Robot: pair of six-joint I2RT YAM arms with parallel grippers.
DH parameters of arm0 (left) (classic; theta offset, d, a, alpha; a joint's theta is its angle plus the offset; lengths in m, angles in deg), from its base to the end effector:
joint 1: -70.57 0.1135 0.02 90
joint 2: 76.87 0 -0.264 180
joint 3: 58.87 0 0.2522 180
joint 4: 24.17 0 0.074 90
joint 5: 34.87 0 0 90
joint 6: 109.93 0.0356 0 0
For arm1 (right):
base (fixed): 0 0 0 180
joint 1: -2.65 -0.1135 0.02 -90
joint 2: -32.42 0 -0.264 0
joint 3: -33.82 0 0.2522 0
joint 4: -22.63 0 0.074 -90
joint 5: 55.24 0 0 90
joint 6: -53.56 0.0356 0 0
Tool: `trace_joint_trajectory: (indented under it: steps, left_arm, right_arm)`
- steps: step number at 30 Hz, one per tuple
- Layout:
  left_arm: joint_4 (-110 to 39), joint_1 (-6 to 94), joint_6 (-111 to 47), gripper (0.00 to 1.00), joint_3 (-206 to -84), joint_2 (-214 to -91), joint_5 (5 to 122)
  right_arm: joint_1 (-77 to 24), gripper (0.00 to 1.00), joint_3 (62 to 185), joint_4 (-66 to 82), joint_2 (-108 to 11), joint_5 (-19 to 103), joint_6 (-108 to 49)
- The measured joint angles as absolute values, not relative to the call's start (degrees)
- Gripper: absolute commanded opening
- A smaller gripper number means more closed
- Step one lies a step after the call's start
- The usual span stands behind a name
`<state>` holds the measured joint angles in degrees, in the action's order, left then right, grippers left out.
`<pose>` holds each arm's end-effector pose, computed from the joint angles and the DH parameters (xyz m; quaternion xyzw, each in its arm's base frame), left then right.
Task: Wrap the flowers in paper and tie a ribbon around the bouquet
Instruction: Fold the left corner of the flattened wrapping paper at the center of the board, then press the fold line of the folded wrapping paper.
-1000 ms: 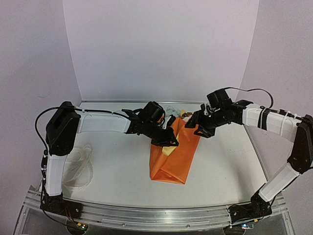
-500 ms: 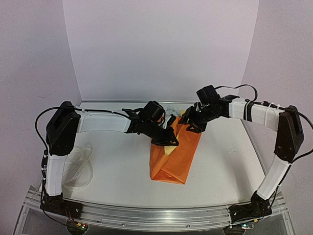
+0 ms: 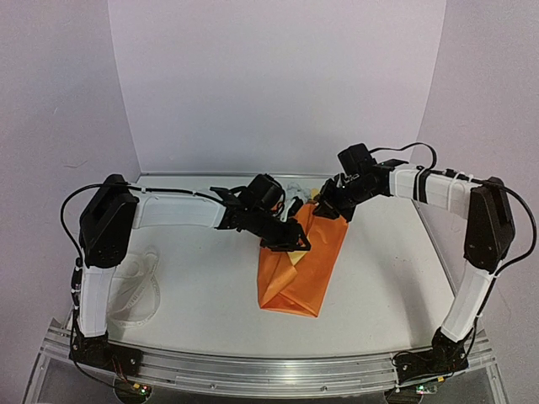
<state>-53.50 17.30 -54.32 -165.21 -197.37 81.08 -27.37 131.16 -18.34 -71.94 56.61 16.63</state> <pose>0.2718 -0.3904 0.2063 0.2343 0.8686 -0.4153 0.1347 0.3461 0.2153 0.2589 0.1166 0.9117 0.3658 0.1461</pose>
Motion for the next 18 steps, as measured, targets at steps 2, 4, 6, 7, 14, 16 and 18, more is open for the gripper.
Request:
trace_joint_trajectory:
  steps: [2, 4, 6, 7, 14, 16, 18]
  left_arm:
    - [-53.52, 17.25, -54.22, 0.50, -164.97, -197.15, 80.77]
    - [-53.52, 17.25, -53.93, 0.55, -163.98, -196.14, 80.38]
    - [-53.70, 17.25, -53.67, 0.56, -162.04, -193.86, 79.95]
    - [-53.79, 17.25, -53.48, 0.56, -160.92, -192.42, 79.66]
    - [-54.10, 17.25, -52.38, 0.53, -150.87, -180.01, 77.88]
    - [-53.96, 17.25, -52.16, 0.51, -148.36, -178.01, 77.79]
    - [-53.88, 17.25, -51.71, 0.50, -146.08, -177.15, 77.86]
  right_arm:
    - [-27.00, 0.00, 131.98, -18.77, -72.47, 57.43, 15.74]
    - [-26.67, 0.00, 132.55, -19.21, -72.92, 58.42, 14.58]
    - [-26.38, 0.00, 132.70, -19.50, -73.25, 59.38, 13.44]
    - [-26.21, 0.00, 132.73, -19.64, -73.41, 59.89, 12.79]
    - [-24.86, 0.00, 132.72, -20.38, -74.38, 62.24, 8.99]
    - [-24.56, 0.00, 132.72, -20.45, -74.62, 62.58, 8.36]
    - [-24.28, 0.00, 132.72, -20.46, -74.86, 62.80, 7.80]
